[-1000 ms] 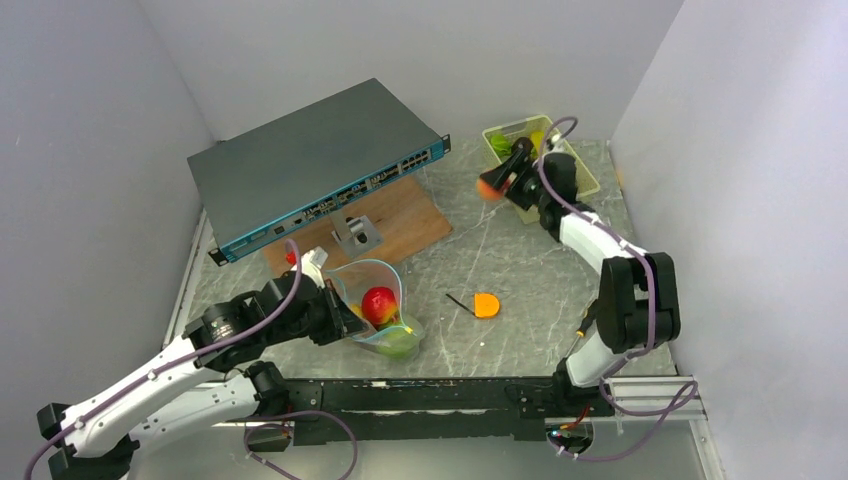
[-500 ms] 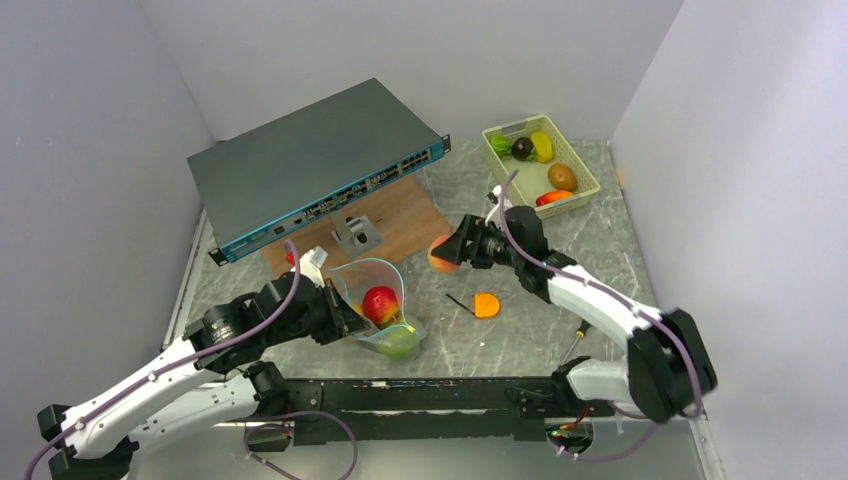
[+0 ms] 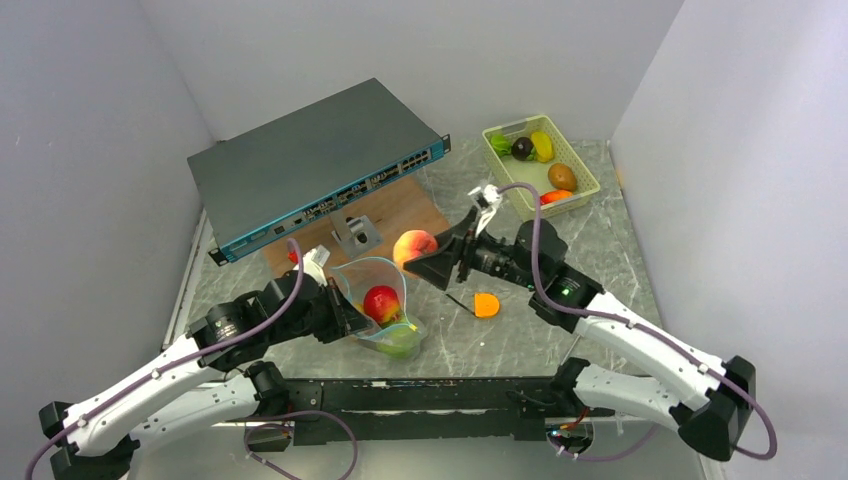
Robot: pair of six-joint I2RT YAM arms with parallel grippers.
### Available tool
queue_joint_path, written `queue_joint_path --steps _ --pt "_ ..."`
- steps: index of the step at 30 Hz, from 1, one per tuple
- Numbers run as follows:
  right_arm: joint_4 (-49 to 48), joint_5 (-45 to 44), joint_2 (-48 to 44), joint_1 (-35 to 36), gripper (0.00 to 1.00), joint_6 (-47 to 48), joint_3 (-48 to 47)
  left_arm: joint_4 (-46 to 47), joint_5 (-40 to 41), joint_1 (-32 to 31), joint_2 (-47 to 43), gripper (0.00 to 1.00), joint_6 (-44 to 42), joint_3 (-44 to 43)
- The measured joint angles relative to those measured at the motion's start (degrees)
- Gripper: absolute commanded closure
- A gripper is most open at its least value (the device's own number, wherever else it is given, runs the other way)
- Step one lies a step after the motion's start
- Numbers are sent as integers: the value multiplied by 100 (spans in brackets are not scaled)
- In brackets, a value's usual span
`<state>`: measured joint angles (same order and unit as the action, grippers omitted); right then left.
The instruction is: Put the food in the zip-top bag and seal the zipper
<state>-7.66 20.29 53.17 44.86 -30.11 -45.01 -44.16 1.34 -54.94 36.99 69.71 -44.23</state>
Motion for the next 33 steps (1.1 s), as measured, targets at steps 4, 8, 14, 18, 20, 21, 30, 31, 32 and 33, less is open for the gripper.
queue_joint_path --steps 4,8,14,18,20,21,30,31,32,33 --pt "190 -330 439 857 44 584 -647 -7 0 0 -2 100 2 0" --pt "516 -839 844 1694 38 1261 -1167 -28 4 0 -2 100 2 0" --pt "1093 -1816 1381 2319 28 1989 -1589 -92 35 0 -13 100 2 -4" --pt "1521 -2406 1681 2540 22 2315 -1792 -116 59 0 -55 100 2 -4" --pt "1665 -2677 1768 2645 20 2450 -1834 -116 68 0 -90 100 2 -4" --pt "1731 -2789 1788 2702 18 2509 -1836 -116 70 0 -109 100 4 -4" --pt "1926 -3373 1801 2940 9 2789 -1836 -136 136 0 -166 100 20 -4" --pt "1926 -3386 1801 2940 9 2804 -1836 -136 144 0 -166 100 20 -4" --pt "1926 -3403 1799 2942 9 2822 -1836 -136 151 0 -166 100 20 -4" --pt "1923 -3429 1797 2946 9 2833 -1836 -133 151 0 -166 100 20 -4"
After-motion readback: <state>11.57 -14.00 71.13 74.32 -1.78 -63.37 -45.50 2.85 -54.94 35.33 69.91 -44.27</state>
